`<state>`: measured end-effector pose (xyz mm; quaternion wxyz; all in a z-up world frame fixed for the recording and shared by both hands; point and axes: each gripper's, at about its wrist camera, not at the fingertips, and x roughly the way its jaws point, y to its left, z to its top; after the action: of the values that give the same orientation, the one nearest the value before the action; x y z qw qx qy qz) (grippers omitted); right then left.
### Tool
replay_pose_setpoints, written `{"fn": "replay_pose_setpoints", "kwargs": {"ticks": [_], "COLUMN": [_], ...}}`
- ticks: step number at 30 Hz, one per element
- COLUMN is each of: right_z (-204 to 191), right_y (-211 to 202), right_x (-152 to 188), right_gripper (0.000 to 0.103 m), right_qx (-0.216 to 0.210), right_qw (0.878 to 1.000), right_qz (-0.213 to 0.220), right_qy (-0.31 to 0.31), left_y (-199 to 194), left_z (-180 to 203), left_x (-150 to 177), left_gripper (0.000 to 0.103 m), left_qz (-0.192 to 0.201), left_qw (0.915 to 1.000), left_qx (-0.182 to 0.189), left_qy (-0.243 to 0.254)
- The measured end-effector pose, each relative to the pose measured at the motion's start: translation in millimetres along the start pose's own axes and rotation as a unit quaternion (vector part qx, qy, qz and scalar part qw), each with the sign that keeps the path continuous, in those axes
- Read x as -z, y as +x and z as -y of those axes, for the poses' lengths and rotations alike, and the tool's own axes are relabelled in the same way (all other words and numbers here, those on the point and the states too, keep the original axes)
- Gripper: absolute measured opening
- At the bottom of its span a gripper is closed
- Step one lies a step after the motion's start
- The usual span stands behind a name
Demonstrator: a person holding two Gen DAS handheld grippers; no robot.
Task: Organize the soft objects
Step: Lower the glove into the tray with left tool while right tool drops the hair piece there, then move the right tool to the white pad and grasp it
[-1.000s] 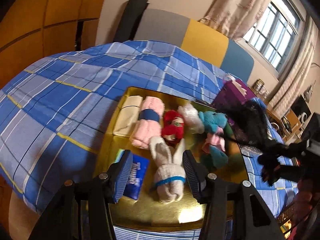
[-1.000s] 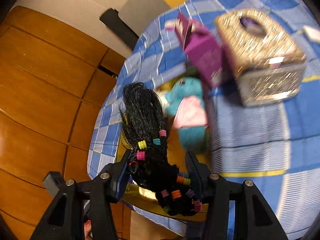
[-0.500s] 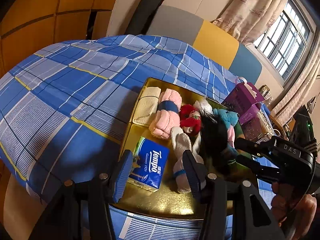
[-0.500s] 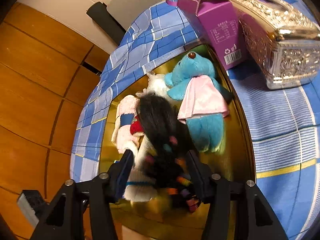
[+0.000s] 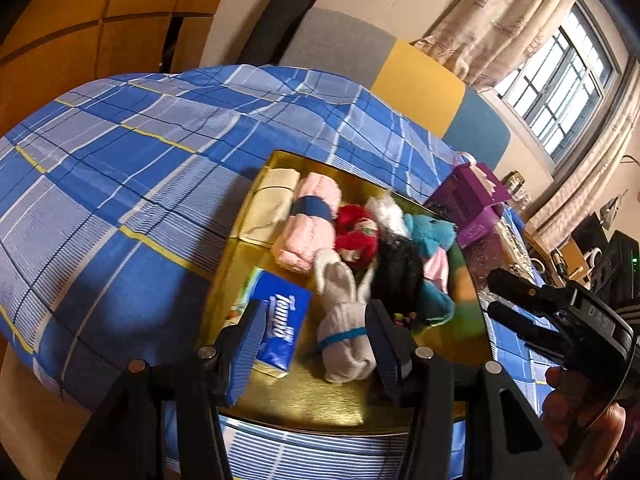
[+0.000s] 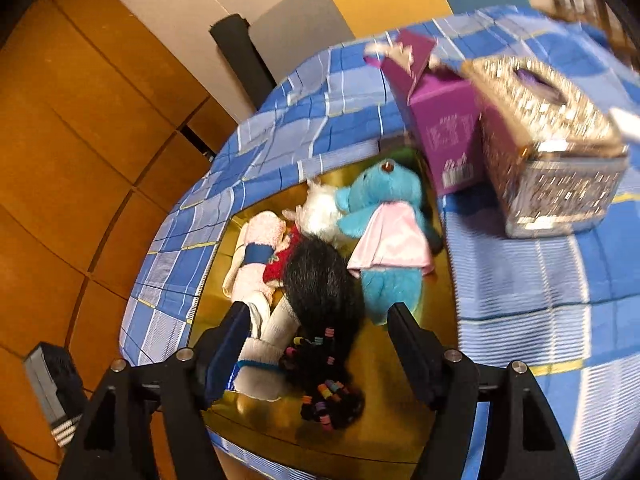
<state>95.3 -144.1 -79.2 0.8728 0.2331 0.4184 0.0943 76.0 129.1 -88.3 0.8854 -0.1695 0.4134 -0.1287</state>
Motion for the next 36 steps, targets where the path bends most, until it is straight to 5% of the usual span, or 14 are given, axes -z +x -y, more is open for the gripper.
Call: {"fn": "replay_pose_setpoints", "kwargs": {"ticks": [8,16,29,36], "right_z": [21.7,103.9,282.7,345.1], "right_y": [-48.0,-96.2,-109.0,-96.1], "right_x": [-2.4,-4.1,-42.8,-116.0], "right_gripper": [0.076,0.078,0.082,0.095], "right_qx": [0.046,0.096,0.201,0.229], "right_qw": [0.996,0.991,0.978,0.973], "right_qz": [0.059,0.089,0.019,0.002], "right_qy": [-0.055,-0.005,0.059,-0.013], "left_y": [9.5,16.8,36.5,53.4], "left_z": [35.8,96.9,219.0,275.9], "left_x": [2.3,6.5,28.5,43.2], "left_gripper": [0.052,0.052,0.052,0.052], "left_qz": [-0.013,-0.020,-0.062,-0.095], "left_qw": [0.9985,0.9923,0.9647,0.9473], "left_qx": [0.032,0.077,0.161,0.191], "left_qy": [0.043,0.095,0.199,0.239]}}
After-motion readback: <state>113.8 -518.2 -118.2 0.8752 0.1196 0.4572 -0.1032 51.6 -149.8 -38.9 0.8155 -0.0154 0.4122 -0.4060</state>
